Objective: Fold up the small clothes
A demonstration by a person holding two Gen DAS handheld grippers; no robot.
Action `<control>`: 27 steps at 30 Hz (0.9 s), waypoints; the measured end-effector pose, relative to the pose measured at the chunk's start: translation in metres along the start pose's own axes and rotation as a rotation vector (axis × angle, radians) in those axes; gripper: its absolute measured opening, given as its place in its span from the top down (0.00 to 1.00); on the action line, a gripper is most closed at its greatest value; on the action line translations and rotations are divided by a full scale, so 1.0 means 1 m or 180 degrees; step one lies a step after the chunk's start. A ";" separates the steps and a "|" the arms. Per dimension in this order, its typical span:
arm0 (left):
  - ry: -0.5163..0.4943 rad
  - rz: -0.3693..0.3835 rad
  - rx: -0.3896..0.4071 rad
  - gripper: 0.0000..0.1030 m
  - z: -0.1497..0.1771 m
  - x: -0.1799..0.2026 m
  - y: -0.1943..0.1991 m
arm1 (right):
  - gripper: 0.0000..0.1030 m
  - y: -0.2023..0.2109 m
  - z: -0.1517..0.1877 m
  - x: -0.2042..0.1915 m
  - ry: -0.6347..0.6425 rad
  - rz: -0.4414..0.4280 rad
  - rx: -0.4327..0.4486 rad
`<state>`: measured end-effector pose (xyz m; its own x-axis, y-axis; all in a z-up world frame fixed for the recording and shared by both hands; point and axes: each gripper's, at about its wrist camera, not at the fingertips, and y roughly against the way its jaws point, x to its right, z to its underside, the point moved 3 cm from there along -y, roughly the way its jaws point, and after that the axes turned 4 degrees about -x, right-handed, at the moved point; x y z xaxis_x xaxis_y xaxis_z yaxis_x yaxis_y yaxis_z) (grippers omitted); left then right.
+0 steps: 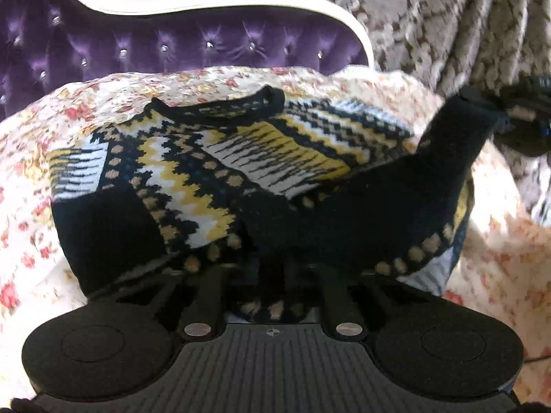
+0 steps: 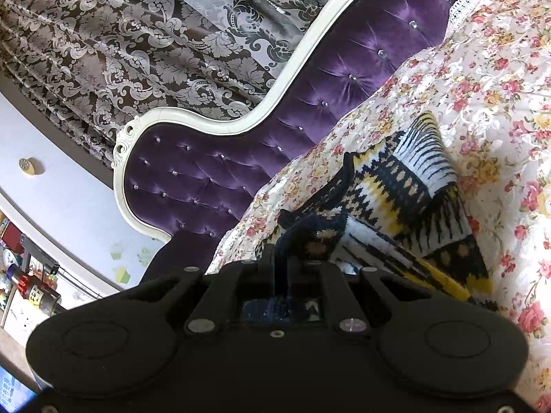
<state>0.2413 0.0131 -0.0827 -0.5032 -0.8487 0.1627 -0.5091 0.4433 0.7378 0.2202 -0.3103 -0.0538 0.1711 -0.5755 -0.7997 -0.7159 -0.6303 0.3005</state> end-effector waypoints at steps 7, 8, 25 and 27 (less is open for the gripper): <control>-0.0067 -0.0487 0.0857 0.91 -0.004 0.013 0.076 | 0.85 0.018 -0.004 -0.018 0.0188 0.0000 0.0097; -0.0060 -0.0508 0.0935 0.91 -0.009 0.012 0.088 | 0.85 0.019 -0.007 -0.021 0.0215 -0.0021 0.0126; 0.0334 -0.0963 0.1143 0.91 -0.117 -0.071 0.045 | 0.85 -0.100 -0.099 -0.021 0.0509 0.0115 0.0209; 0.0411 -0.0996 0.0995 0.91 -0.114 -0.085 0.025 | 0.85 -0.121 -0.100 -0.006 0.0499 0.0257 0.0129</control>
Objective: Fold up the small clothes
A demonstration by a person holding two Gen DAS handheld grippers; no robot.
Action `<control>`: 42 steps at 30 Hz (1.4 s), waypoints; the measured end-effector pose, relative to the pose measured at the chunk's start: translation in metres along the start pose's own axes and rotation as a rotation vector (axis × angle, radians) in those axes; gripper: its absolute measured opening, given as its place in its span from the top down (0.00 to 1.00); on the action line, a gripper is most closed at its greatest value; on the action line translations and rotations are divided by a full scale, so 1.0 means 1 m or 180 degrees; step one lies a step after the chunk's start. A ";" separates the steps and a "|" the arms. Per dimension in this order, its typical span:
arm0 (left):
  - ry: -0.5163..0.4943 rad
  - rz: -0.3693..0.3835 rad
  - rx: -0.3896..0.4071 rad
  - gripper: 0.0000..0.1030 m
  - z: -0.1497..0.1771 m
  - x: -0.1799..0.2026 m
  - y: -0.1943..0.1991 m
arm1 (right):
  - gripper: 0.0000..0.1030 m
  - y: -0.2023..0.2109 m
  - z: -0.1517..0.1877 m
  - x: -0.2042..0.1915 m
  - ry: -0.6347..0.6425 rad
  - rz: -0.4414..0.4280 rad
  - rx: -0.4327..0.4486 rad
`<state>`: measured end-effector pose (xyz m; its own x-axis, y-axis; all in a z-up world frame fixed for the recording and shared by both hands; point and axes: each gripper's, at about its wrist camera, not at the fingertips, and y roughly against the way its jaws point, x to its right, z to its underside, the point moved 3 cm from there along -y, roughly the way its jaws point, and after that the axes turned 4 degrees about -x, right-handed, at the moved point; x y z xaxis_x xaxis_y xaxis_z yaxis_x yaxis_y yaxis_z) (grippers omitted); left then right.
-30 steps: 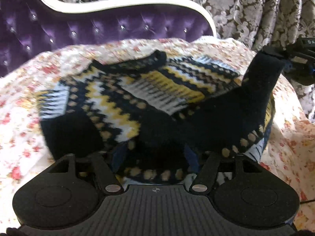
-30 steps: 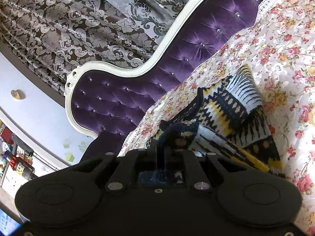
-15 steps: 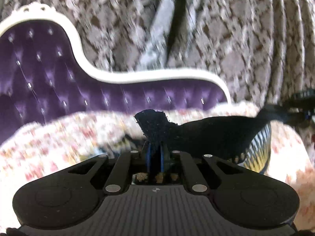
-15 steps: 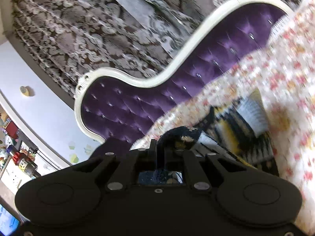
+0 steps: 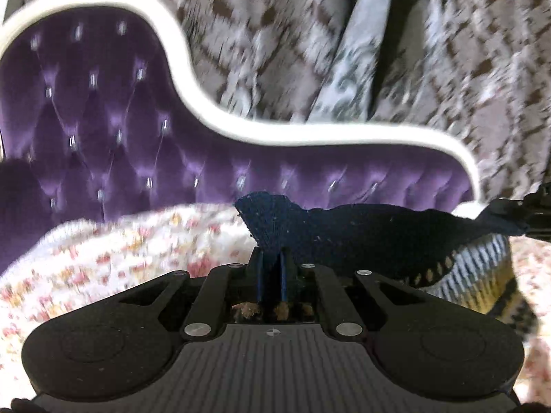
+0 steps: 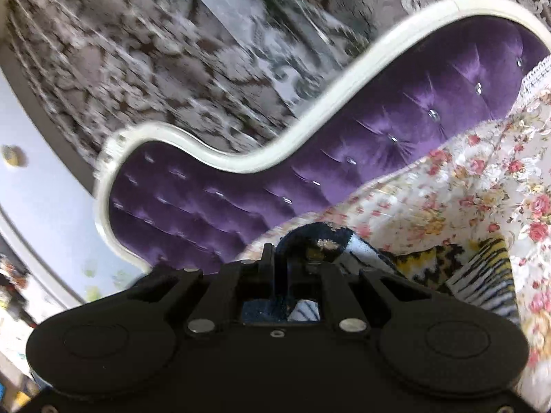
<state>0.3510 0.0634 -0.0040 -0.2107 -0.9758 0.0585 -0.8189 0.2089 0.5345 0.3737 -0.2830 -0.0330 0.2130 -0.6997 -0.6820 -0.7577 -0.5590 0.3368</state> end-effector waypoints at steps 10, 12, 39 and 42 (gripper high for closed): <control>0.0127 -0.0230 -0.0457 0.91 0.022 -0.019 -0.071 | 0.85 -0.060 0.013 0.068 -0.0245 0.0608 -0.0231; 0.0171 -0.0298 -0.0561 0.91 0.025 -0.026 -0.083 | 0.82 -0.065 0.016 0.076 -0.0284 0.0645 -0.0271; -0.0278 -0.0213 -0.0861 0.35 0.068 0.011 -0.017 | 0.09 0.006 0.065 0.011 0.0940 0.1132 -0.0467; -0.0344 -0.0329 -0.1037 0.33 0.081 0.006 -0.021 | 0.09 0.005 0.079 0.011 0.1185 0.1384 -0.0632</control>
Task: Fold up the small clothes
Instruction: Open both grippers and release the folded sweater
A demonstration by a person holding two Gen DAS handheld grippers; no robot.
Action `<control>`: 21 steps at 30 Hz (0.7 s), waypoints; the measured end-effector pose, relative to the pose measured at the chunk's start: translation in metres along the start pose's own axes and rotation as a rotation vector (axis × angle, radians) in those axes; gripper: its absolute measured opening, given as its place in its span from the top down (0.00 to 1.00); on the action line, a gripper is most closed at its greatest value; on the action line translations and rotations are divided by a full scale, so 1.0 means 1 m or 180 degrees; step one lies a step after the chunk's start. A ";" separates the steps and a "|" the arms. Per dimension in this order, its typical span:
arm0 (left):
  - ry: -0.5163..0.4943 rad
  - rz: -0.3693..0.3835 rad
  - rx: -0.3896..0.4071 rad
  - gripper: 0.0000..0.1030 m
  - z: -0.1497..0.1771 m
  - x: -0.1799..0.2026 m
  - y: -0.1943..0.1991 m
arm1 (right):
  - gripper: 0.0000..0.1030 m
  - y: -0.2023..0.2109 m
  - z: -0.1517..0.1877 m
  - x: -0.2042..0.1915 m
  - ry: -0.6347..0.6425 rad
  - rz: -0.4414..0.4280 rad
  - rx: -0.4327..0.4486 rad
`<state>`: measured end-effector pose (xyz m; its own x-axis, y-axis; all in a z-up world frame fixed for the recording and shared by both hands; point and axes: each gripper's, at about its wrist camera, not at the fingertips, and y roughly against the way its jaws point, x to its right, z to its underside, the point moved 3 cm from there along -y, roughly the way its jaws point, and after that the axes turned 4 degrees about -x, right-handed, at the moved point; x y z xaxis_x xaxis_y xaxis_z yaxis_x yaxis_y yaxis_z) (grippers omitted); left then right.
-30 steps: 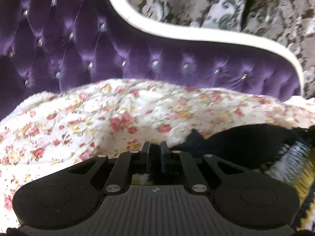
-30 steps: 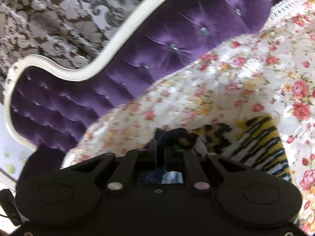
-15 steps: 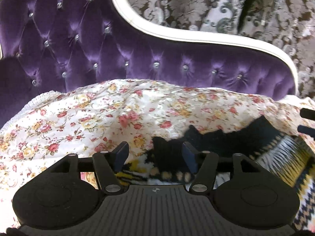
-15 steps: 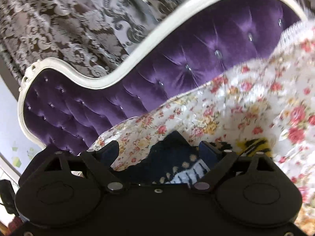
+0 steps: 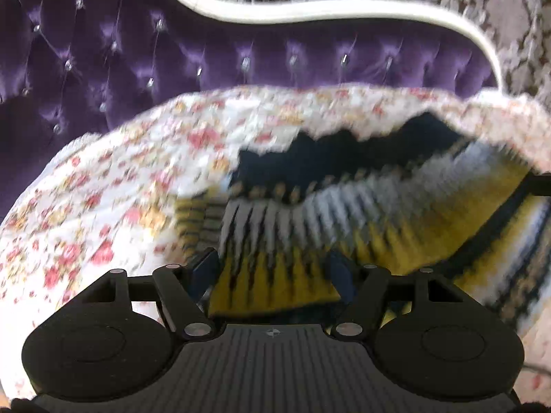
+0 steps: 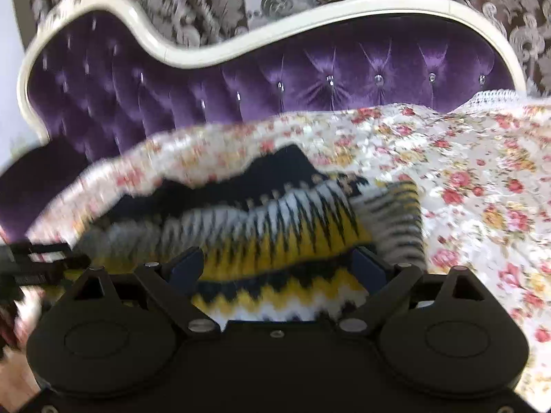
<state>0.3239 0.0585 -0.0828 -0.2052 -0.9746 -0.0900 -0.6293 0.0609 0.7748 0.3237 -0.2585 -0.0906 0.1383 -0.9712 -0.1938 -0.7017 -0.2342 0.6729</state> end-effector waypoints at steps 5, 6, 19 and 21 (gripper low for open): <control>0.0251 0.0069 -0.0121 0.19 0.007 -0.014 -0.006 | 0.08 -0.010 0.016 -0.001 0.0336 0.0244 -0.0217; 0.0292 0.0070 -0.0140 0.16 0.008 -0.016 -0.009 | 0.07 -0.010 0.017 -0.001 0.0352 0.0245 -0.0203; 0.0503 -0.0002 -0.0149 0.00 0.015 -0.022 -0.017 | 0.02 0.018 0.005 0.039 -0.0714 -0.0334 0.0082; 0.0507 -0.0012 -0.0168 0.00 0.015 -0.022 -0.018 | 0.00 0.021 0.004 0.056 -0.0977 -0.0336 0.0118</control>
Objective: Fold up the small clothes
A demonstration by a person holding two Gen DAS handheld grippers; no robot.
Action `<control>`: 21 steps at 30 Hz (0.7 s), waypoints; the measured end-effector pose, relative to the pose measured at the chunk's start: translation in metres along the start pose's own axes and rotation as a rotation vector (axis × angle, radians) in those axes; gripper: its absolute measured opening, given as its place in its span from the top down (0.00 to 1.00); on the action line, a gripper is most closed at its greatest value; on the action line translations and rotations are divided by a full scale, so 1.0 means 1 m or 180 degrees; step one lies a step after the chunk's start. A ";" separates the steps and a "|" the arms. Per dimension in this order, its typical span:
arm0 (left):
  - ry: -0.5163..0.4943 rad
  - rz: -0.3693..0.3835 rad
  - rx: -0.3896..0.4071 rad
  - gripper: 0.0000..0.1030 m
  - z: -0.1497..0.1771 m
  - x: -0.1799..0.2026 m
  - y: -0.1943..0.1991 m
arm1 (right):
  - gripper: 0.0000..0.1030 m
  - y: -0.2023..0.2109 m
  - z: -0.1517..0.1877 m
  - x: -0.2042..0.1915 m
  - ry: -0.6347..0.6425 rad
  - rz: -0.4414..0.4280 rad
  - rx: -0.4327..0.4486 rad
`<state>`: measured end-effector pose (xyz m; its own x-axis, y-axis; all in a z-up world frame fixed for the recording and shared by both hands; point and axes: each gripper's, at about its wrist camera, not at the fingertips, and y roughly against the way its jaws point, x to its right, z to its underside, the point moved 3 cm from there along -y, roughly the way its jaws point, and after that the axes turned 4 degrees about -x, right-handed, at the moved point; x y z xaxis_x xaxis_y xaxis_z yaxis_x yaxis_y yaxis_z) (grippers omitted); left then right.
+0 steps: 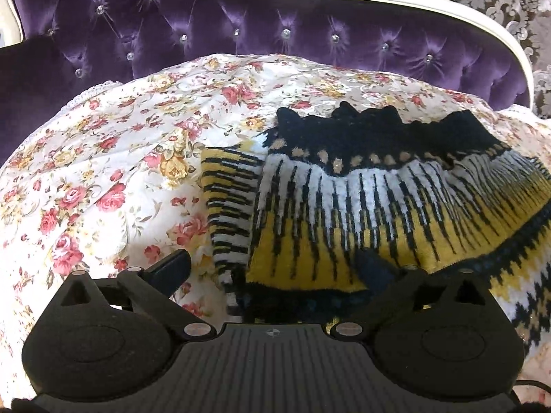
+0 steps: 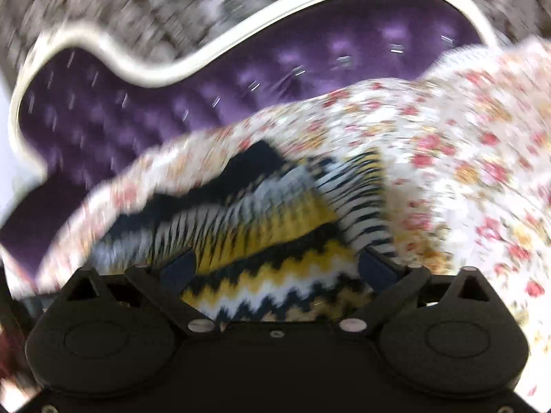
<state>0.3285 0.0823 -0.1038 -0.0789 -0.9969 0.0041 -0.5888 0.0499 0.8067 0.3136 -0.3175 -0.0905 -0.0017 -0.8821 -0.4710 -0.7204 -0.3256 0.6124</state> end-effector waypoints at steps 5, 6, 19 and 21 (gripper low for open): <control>0.0020 -0.0030 -0.0043 0.00 -0.002 0.001 -0.002 | 0.00 0.007 -0.004 0.023 -0.0400 0.0000 0.0003; 0.0034 -0.0034 -0.0062 0.00 -0.002 0.001 -0.002 | 0.00 0.009 -0.004 0.026 -0.0511 -0.0102 0.0002; 0.0351 0.0114 -0.0219 0.03 0.004 0.013 0.038 | 0.00 0.015 -0.006 0.033 -0.0757 -0.0407 -0.0028; 0.0230 0.0120 -0.0117 0.03 0.008 0.028 0.050 | 0.00 0.016 -0.006 0.035 -0.0779 -0.0401 -0.0017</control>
<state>0.2900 0.0569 -0.0683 -0.0414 -0.9962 0.0764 -0.5565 0.0865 0.8263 0.3059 -0.3557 -0.0933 -0.0802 -0.7263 -0.6827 -0.7219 -0.4299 0.5422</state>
